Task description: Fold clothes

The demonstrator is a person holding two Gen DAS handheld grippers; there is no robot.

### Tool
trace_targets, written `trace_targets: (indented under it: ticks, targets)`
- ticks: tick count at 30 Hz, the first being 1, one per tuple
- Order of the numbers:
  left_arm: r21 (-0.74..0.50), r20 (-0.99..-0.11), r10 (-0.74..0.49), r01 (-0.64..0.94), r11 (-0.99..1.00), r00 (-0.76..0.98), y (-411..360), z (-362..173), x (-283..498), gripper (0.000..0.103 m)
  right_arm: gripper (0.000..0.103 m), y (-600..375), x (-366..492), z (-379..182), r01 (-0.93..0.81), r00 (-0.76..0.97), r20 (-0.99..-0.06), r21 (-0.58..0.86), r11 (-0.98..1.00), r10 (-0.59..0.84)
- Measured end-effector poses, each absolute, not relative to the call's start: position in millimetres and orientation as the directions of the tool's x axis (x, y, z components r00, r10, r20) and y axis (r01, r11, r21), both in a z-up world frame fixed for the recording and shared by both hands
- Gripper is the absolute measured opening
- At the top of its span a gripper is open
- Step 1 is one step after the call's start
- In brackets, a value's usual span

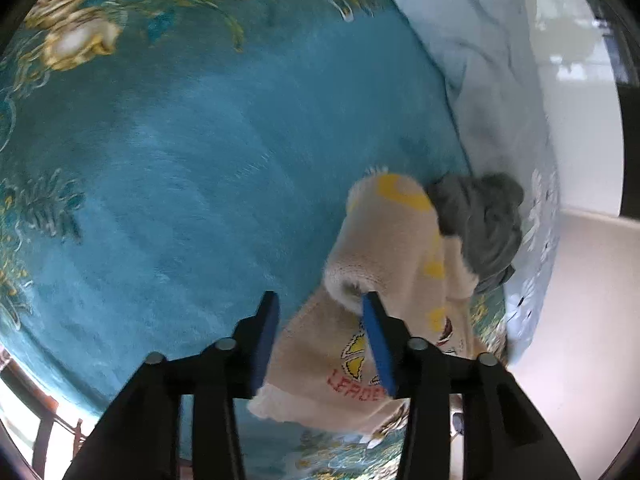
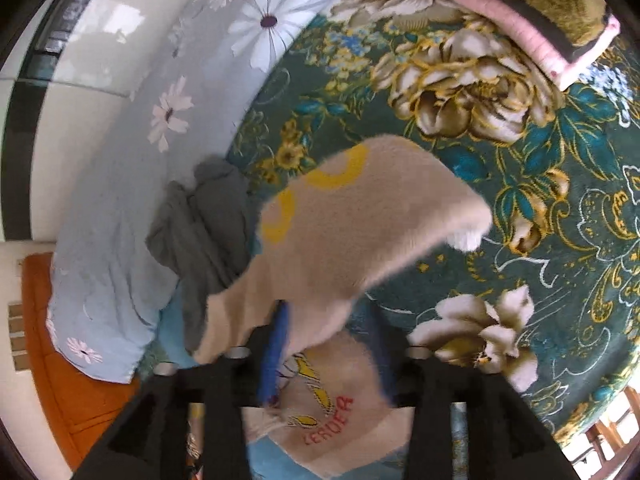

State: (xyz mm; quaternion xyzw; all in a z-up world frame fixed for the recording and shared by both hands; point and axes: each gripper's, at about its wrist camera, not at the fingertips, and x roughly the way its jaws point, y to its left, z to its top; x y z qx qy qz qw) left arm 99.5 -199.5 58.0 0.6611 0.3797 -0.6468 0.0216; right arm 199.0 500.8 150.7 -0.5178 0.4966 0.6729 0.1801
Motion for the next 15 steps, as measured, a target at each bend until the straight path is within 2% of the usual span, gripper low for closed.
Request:
trace_targets:
  ticks: [3,9,12,15]
  targets:
    - [-0.408,-0.905,0.415,0.481,-0.776,-0.099,-198.7,57.0,114.5,0.048,0.052,496.2,205.4,145.7,-0.747,-0.375,-0.88,0.473,-0.467,-0.291]
    - [-0.326,-0.936,0.352,0.302,-0.896,0.031,-145.9,25.4,132.7,0.048,0.054,447.2,210.6,97.2,-0.679,-0.156,-0.919,0.366,-0.637,-0.363]
    - [-0.277,-0.952,0.293,0.157,-0.948,0.093,-108.0,2.6,138.9,0.048,0.056,421.8,208.3,63.7,-0.612,-0.038,-0.933,0.304,-0.73,-0.357]
    - [-0.247,-0.956,0.264,0.133,-0.96,0.129,-90.9,-23.3,141.3,0.048,0.06,408.7,203.5,40.1,-0.564,0.016,-0.944,0.265,-0.782,-0.331]
